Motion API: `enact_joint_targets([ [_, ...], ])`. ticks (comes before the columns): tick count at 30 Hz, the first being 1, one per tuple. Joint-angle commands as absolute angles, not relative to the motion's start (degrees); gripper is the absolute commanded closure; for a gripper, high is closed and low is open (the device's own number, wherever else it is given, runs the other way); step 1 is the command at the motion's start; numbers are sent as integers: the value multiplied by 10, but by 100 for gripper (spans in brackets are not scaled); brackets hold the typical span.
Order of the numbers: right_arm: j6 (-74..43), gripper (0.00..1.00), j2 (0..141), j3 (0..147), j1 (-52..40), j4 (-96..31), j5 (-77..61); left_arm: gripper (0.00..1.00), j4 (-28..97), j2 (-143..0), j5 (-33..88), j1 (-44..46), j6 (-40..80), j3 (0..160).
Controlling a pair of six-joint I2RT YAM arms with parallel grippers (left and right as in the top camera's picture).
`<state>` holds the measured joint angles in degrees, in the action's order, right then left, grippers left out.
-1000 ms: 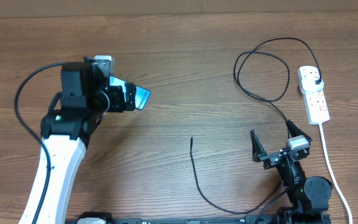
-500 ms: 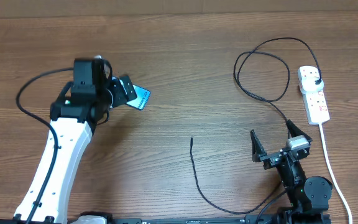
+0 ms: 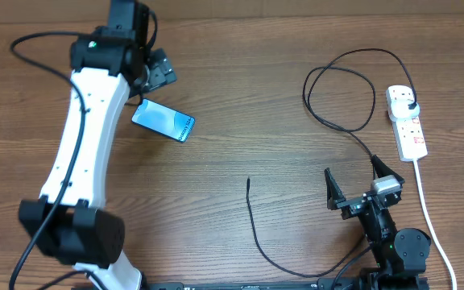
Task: Plug charger to phone and switch on socket
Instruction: 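Move the left gripper forward over the Galaxy phone, then lower the open left gripper around the phone's short end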
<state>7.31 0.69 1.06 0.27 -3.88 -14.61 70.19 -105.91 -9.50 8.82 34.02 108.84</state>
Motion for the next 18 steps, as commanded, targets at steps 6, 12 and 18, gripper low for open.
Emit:
enact_joint_targets([
  [6, 74, 0, 2, 4, 0, -35, -145, 0, 697, -1098, 0, 98, 349, 1107],
  [12, 74, 0, 2, 4, 0, -35, -145, 0, 715, -1103, -61, 98, 520, 1107],
  [18, 74, 0, 2, 4, 0, -35, -145, 0, 763, -1110, -131, 98, 713, 1107],
])
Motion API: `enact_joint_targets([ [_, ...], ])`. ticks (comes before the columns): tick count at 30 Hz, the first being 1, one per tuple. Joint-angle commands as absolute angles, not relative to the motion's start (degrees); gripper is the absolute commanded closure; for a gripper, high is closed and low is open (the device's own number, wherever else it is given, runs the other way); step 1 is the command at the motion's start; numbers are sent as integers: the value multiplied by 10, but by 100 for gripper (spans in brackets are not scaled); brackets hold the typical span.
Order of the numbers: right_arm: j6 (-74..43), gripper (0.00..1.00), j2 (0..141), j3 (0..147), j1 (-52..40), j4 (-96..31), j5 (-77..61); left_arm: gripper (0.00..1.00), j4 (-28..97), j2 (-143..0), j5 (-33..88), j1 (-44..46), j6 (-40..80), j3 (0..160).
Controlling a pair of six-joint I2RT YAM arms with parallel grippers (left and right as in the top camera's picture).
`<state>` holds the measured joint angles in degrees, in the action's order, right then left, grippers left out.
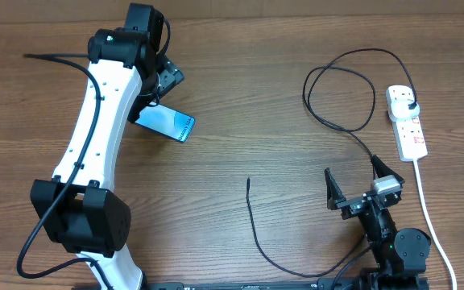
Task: Plug charger to phone and switch on socket
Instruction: 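Lower the open left gripper around the phone's short end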
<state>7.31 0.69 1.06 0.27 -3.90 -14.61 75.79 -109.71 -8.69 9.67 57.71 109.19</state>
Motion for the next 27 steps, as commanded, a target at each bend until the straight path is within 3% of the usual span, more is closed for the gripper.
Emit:
enact_joint_targets([
  [1, 74, 0, 2, 4, 0, -35, -145, 0, 763, -1115, -128, 98, 728, 1107],
  [27, 74, 0, 2, 4, 0, -35, -145, 0, 672, -1309, -110, 98, 747, 1107],
])
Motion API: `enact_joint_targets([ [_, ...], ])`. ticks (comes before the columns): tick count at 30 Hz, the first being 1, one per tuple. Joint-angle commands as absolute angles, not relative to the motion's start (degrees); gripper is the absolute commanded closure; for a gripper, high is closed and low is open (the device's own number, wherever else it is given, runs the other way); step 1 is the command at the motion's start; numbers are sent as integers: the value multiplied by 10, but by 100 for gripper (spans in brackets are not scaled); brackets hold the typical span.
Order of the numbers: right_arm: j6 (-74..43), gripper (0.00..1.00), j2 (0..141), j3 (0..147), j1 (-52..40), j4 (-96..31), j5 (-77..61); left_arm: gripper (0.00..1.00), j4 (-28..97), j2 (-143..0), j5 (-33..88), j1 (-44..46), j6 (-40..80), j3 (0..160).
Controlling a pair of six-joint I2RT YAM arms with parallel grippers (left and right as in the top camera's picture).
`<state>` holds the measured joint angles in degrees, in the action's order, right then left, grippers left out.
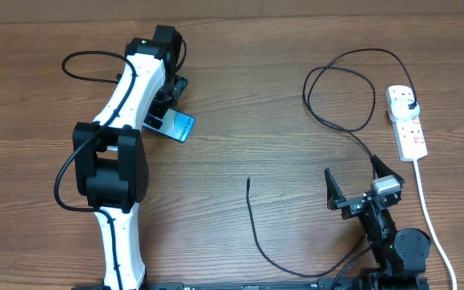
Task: Plug charger to phone and switch on socket
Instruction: 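Lower the open left gripper around the phone's short end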
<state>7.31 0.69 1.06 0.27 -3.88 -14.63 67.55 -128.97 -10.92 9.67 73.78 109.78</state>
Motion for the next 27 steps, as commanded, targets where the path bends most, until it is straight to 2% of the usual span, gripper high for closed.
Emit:
enact_joint_targets([
  [1, 74, 0, 2, 4, 0, -35, -145, 0, 672, -1313, -111, 98, 745, 1107],
  [27, 74, 0, 2, 4, 0, -35, -145, 0, 642, -1347, -130, 98, 746, 1103],
])
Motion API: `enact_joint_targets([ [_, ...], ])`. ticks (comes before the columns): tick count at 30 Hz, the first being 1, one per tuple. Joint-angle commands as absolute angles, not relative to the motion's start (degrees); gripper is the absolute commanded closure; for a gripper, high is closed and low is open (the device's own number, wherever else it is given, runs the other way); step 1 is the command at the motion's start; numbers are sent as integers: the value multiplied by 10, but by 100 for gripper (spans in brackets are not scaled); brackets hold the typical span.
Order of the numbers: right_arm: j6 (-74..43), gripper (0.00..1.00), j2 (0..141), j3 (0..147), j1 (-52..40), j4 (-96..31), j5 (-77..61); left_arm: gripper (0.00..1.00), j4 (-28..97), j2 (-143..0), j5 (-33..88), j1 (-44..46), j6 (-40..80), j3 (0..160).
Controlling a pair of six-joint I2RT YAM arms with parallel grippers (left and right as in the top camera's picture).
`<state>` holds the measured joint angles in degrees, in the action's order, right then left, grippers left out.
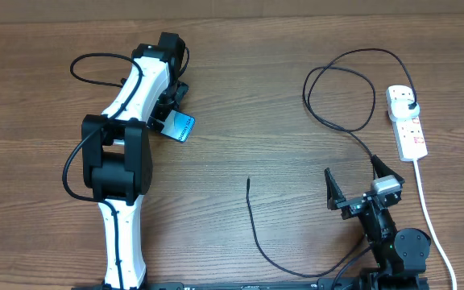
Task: Plug charger to phone and switch on socket
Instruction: 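Lower the open left gripper around the phone's short end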
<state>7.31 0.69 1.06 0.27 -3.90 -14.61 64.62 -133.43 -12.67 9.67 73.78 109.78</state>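
The phone (182, 127), blue screen up, lies at the back left of the table, and only its right end shows. My left gripper (168, 106) hangs over its left part with the jaws apart, one on either side; whether they touch it cannot be told. The black charger cable (341, 121) runs from a plug in the white socket strip (409, 133) at the right, loops, and passes my right gripper. Its free connector end (248, 182) lies mid-table. My right gripper (358, 185) stands open near the front right, holding nothing.
The strip's white lead (429, 217) runs down the right edge toward the front. The left arm's own black cable (95, 60) loops over the back left. Bare wooden tabletop (240, 89) lies between the phone and the cable's free end.
The left arm has shifted slightly, and its gripper now sits a little lower over the phone, hiding more of it. The phone, the cable and the right arm have not moved.
At first the left gripper was behind the phone, which lay in full view. The arm then swung rightward and folded over itself, its gripper nearing the phone and covering its left part. The cable, strip and right gripper stayed put throughout.
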Motion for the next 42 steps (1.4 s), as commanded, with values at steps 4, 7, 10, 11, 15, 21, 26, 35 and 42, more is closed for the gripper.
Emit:
enact_joint_targets([
  [4, 74, 0, 2, 4, 0, -35, -145, 0, 638, -1347, -119, 98, 746, 1090],
  [7, 74, 0, 2, 4, 0, -35, -145, 0, 636, -1347, -119, 96, 746, 1075],
  [10, 74, 0, 2, 4, 0, -35, -145, 0, 636, -1347, -117, 96, 746, 1073],
  [11, 74, 0, 2, 4, 0, -35, -145, 0, 636, -1347, -112, 96, 746, 1073],
  [15, 74, 0, 2, 4, 0, -35, -145, 0, 639, -1347, -102, 95, 745, 1073],
  [21, 74, 0, 2, 4, 0, -35, -145, 0, 640, -1347, -102, 94, 746, 1073],
  [26, 74, 0, 2, 4, 0, -35, -145, 0, 640, -1347, -107, 93, 745, 1072],
  [35, 74, 0, 2, 4, 0, -35, -145, 0, 641, -1347, -104, 89, 746, 1071],
  [42, 74, 0, 2, 4, 0, -35, -145, 0, 645, -1347, -91, 79, 745, 1070],
])
